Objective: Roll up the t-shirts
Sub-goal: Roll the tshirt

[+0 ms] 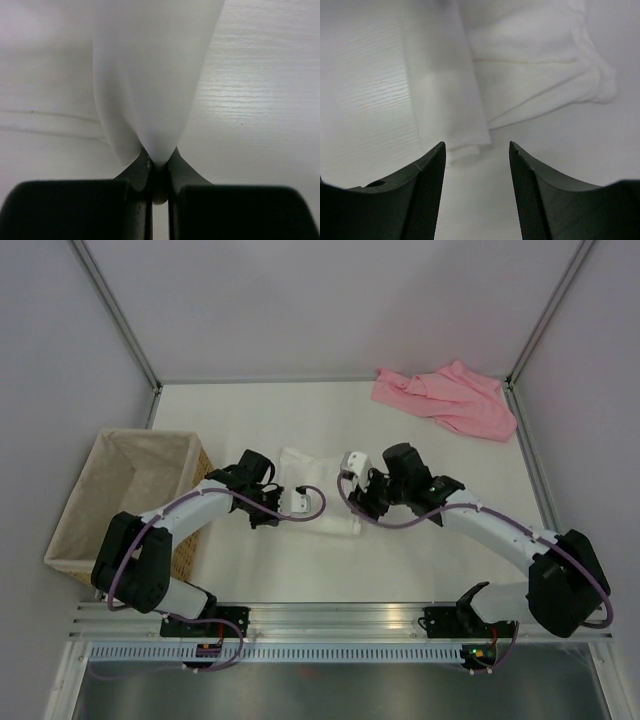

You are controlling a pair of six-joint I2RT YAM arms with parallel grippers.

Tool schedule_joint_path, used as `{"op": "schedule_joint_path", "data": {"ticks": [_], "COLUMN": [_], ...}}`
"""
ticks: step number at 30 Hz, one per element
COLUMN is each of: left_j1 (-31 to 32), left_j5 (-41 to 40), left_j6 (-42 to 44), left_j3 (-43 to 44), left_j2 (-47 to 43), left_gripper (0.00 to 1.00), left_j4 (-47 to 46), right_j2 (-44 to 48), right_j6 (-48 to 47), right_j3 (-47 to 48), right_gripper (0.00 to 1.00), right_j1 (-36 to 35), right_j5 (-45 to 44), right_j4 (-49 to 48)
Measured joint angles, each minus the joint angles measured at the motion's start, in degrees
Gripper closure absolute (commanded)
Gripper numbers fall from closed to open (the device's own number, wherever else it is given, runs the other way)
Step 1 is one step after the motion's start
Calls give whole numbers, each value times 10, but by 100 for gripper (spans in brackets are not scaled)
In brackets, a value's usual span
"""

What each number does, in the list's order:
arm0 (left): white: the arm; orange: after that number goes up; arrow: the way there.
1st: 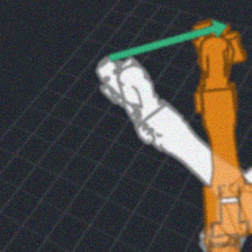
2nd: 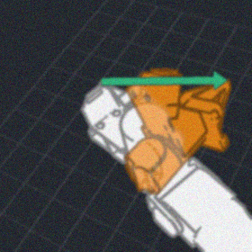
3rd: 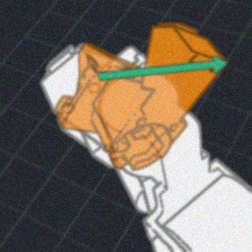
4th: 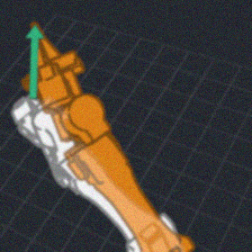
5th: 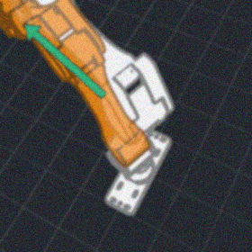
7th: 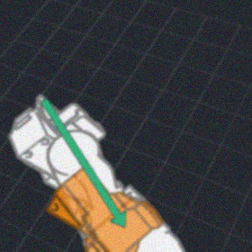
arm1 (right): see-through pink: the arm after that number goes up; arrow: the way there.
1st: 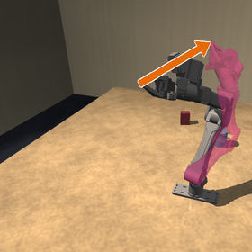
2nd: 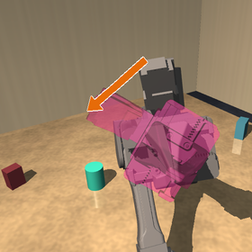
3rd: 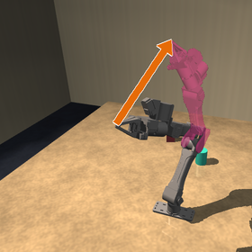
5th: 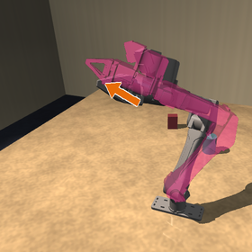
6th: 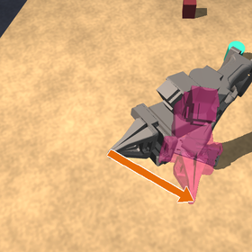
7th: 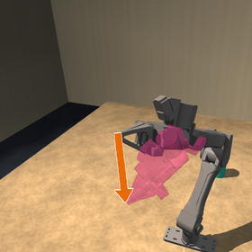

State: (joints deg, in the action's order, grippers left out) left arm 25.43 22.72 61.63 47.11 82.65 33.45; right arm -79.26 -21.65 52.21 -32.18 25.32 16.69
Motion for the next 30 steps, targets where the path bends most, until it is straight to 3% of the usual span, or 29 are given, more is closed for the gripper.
{"op": "schedule_joint_path", "data": {"ticks": [5,7,13,19,22,23,26,30], "left_j1": [-10,-12,-13,-17,-20,-22,-22,-22], "left_j5": [38,45,47,48,49,50,54,66], "left_j6": [-8,-8,-9,-16,-20,-21,-23,-30], "left_j3": [18,18,26,41,49,50,52,52], "left_j2": [7,8,14,29,34,35,35,29], "left_gripper": [98,98,98,98,98,98,98,98], "left_j4": [74,92,115,123,129,130,137,170], "right_j2": [57,54,37,17,1,-3,-6,-5], "right_j6": [-82,-87,-86,-96,-93,-89,-63,-26], "right_j3": [-104,-136,-151,-151,-149,-149,-149,-137], "right_gripper": [37,33,30,33,49,67,85,94], "right_j1": [-167,-199,-211,-212,-212,-212,-213,-213], "right_j5": [-86,-121,-208,-208,-198,-195,-186,-144], "right_j4": [-54,-73,-138,-161,-151,-146,-136,-99]}}
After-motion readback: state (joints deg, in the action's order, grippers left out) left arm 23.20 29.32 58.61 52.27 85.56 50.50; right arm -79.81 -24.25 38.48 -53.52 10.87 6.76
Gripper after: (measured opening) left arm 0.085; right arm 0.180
